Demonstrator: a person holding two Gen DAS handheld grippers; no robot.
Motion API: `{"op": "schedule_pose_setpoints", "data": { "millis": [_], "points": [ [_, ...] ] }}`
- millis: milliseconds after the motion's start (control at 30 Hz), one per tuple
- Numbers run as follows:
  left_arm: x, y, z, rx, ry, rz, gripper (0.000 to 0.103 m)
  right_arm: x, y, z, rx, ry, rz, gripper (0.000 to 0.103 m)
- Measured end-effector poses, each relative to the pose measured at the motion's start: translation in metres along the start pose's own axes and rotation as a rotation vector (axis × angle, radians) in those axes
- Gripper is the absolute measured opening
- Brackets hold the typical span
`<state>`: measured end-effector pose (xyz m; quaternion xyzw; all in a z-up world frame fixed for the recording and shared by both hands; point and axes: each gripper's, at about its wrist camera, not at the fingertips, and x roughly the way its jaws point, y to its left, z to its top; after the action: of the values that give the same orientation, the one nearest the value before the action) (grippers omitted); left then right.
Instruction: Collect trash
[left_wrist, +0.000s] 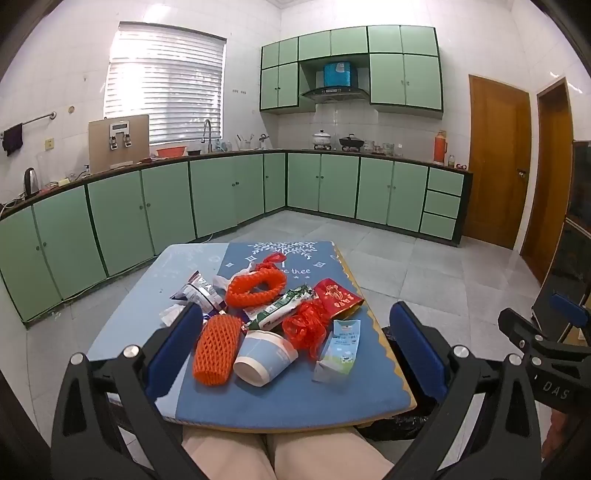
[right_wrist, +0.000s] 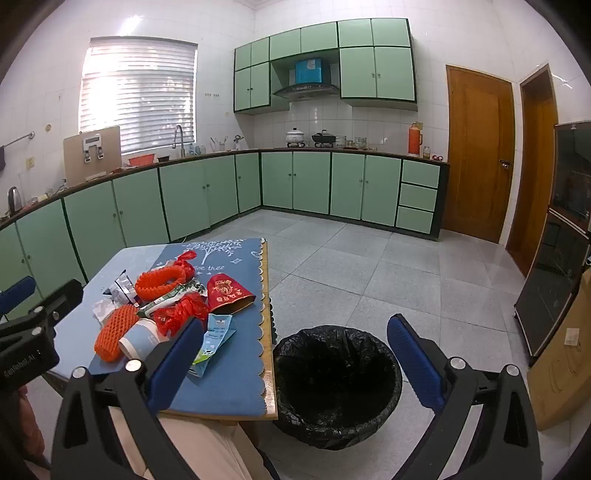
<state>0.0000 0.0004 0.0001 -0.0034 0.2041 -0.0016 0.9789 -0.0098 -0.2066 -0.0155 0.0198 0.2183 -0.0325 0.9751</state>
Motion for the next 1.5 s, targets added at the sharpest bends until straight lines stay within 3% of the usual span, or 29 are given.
{"op": "schedule_pose_setpoints", "data": {
  "millis": [1500],
  "points": [
    [0.0003, 0.0000, 0.0001, 0.000, 0.000, 0.000, 0.098, 0.0029, 0.0012, 0.0017, 0.001, -0.004, -0.002, 0.097]
  ]
}}
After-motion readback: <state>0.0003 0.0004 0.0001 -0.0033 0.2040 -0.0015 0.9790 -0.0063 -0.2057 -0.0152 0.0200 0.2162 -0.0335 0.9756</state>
